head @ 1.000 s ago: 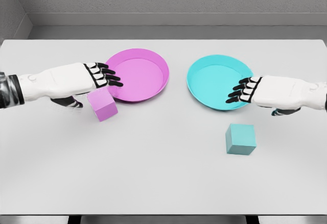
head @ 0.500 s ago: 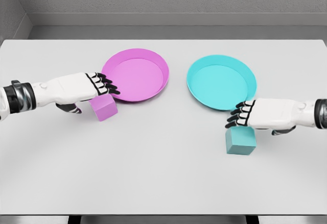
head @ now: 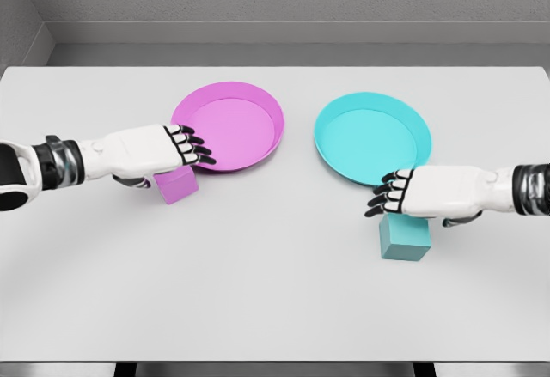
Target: Place the blocks in the corresponding plates according to their colors
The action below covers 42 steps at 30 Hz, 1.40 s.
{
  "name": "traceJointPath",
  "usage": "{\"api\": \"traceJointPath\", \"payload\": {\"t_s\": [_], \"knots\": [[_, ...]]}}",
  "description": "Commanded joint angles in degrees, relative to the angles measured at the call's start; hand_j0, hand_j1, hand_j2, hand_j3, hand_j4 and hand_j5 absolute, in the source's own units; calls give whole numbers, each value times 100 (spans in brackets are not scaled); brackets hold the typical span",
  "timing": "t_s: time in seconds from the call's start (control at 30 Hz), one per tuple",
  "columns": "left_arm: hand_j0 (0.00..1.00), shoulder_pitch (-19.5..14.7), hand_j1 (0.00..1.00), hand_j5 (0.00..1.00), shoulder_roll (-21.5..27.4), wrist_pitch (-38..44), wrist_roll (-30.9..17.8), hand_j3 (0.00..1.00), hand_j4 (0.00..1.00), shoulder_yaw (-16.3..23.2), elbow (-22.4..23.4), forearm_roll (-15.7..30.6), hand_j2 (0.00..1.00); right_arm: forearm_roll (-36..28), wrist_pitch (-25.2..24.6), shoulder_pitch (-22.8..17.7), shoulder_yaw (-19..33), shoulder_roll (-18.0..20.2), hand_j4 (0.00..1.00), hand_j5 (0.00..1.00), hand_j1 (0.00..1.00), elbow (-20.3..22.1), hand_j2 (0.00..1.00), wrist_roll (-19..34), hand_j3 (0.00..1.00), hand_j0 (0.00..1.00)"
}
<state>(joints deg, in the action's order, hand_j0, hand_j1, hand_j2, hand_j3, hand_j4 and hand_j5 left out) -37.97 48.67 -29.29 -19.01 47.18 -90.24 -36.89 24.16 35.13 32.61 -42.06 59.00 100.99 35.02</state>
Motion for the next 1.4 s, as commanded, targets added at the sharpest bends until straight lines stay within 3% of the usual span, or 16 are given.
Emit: {"api": "traceJointPath", "payload": {"t_s": [0.0,0.2,0.37,0.47,0.77,1.37], "knots": [[98,0,98,98,-6,11,3,98,98,37,7,-55,98,-25,-13,0,-127,-20,100,100,100,8,100,-2,100,100],[92,-9,92,92,20,2,11,92,92,37,68,-126,92,-16,-13,35,-496,42,100,100,100,17,100,-2,100,100],[89,0,89,89,29,-7,11,89,89,46,77,-134,89,-16,-13,35,-496,50,100,100,100,17,100,-2,100,100],[89,-9,89,89,20,-7,11,89,89,46,77,-134,89,-16,-13,114,-487,42,82,82,82,17,82,-2,82,82],[89,-44,89,89,-6,2,11,89,89,46,130,-143,89,-16,-13,149,-496,-20,70,70,70,17,70,-2,70,70],[89,-105,89,89,-68,11,11,89,89,169,349,-152,89,-219,-13,158,-233,-20,69,69,69,0,69,-2,69,69]]}}
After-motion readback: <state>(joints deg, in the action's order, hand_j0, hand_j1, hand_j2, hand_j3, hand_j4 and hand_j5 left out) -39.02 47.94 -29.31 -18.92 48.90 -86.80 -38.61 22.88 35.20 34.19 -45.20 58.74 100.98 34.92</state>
